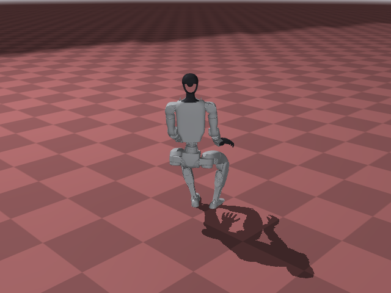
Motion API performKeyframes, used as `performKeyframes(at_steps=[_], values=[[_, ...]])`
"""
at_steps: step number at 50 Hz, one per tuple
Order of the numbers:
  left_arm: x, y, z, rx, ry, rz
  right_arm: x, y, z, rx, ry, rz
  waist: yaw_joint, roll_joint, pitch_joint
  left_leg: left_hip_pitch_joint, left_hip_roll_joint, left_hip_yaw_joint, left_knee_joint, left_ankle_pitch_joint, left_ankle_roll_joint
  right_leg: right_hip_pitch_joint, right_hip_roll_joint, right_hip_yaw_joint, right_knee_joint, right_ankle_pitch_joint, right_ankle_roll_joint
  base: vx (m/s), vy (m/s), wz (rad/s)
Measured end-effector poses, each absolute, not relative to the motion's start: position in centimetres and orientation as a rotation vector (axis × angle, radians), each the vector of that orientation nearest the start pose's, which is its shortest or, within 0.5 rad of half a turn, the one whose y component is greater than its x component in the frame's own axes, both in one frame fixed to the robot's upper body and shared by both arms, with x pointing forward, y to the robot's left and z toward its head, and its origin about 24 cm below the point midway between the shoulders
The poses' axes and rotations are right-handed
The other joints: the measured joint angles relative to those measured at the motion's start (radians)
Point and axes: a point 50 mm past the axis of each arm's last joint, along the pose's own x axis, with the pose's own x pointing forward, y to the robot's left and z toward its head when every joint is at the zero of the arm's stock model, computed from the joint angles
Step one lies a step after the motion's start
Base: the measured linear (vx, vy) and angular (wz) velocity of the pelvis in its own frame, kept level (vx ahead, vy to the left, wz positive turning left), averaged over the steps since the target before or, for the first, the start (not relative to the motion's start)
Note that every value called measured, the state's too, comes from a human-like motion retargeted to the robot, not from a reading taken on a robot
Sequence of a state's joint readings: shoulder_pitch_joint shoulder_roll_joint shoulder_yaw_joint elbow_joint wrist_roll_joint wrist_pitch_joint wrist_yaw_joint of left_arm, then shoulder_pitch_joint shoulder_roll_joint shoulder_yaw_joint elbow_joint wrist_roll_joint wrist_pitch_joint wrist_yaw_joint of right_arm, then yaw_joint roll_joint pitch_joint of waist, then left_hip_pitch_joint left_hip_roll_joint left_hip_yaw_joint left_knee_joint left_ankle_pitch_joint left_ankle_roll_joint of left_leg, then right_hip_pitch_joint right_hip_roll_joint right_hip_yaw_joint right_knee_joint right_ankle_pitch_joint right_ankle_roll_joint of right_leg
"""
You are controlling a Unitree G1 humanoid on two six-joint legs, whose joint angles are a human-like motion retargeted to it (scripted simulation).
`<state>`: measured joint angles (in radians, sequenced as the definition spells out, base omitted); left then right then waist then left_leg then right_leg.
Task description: Upper body actions
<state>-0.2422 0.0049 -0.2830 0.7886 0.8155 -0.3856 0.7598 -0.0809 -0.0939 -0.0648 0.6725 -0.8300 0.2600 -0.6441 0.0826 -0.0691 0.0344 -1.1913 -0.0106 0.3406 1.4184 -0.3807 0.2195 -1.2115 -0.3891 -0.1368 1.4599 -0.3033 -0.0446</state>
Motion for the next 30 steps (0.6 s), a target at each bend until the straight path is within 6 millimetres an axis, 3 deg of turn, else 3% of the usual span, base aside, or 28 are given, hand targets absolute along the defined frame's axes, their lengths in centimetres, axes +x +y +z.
performKeyframes(at_steps=[9,18,25,30], values=[[29.7,3.5,4.0,0.461,-0.375,0.114,22.9,-21.7,-6.6,-1.036,0.541,-0.518,-0.02,0.002,0.011,0.007,-0.001,0.003,0.002,-0.003,-0.005,-0.005,0.0,-0.001,0.003,0.005,-0.009,0.0,0.0,0.0],[33.5,2.6,9.4,0.325,-0.434,0.216,24.6,-20.2,-5.7,-1.007,0.449,-0.498,-0.067,-0.005,0.032,0.003,-0.007,0.001,0.003,-0.001,-0.019,-0.018,0.006,0.006,0.007,0.004,-0.016,-0.04,-0.03,-0.02],[35.4,3.0,12.0,0.238,-0.411,0.258,25.7,-19.4,-4.3,-0.984,0.329,-0.511,-0.096,0.0,0.047,-0.006,-0.006,-0.001,0.006,-0.002,-0.026,-0.03,0.017,0.009,0.007,0.007,-0.019,-0.01,0.0,-0.01],[35.6,2.1,12.3,0.176,-0.362,0.142,25.8,-19.7,-3.5,-0.966,0.236,-0.553,-0.094,0.008,0.047,-0.01,-0.011,-0.003,0.007,-0.003,-0.03,-0.037,0.02,0.01,0.01,0.006,-0.019,0.0,0.0,0.0]])
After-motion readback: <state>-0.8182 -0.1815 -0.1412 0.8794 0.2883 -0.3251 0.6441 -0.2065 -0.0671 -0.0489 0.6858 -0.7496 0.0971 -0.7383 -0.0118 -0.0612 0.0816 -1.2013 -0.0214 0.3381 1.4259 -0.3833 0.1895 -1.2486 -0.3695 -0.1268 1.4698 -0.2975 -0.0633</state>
